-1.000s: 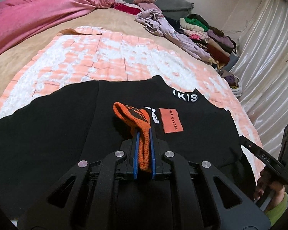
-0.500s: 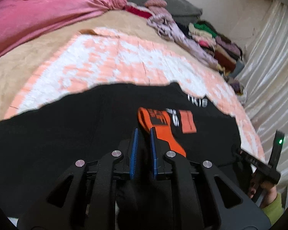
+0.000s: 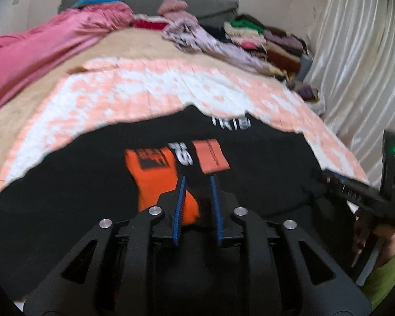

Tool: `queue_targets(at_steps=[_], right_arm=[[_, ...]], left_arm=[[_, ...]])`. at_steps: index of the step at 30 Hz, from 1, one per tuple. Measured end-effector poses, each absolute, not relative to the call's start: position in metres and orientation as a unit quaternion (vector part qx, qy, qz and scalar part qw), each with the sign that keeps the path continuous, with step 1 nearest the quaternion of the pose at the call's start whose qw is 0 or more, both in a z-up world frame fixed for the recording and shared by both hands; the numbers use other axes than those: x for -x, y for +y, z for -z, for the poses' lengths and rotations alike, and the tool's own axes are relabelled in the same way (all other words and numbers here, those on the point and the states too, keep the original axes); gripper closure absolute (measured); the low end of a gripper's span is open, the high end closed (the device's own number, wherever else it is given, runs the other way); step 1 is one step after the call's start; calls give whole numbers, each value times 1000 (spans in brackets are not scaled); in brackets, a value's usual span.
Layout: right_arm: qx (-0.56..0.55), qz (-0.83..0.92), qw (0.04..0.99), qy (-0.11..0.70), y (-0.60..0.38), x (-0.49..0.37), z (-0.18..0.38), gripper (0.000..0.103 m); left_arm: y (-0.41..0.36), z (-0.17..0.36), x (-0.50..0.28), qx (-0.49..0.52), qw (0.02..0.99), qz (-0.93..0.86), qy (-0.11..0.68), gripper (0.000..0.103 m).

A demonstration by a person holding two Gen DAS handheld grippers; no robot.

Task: Fold small clothes
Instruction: 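Lay the held cuff across the sweatshirt body with the left tool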

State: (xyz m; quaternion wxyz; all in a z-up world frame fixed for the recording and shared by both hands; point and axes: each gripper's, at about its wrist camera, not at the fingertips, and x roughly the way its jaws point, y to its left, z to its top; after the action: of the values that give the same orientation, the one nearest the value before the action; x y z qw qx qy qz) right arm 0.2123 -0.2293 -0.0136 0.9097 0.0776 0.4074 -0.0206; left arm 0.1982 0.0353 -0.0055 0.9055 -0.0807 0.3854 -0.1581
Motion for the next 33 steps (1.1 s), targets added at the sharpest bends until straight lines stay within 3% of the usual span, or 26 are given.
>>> queue_targets(at_steps=[3, 14, 26, 28, 33], right_arm=[[-73, 18, 907, 413, -225, -214, 18, 53], [-97, 36, 887, 450, -240, -220, 43, 52], [-101, 23, 898, 427, -239, -205, 25, 37], [-100, 20, 900, 424, -238, -203, 22, 35], [-96, 14, 903, 418, -231, -201, 15, 26]], left_arm=[[35, 34, -210, 68, 886, 139, 436, 80], [44, 37, -211, 100, 878, 152, 442, 79], [52, 20, -206, 109, 886, 146, 426, 67], [55, 17, -204, 111, 889, 142, 421, 64], [63, 10, -201, 111, 896, 128, 411, 38]])
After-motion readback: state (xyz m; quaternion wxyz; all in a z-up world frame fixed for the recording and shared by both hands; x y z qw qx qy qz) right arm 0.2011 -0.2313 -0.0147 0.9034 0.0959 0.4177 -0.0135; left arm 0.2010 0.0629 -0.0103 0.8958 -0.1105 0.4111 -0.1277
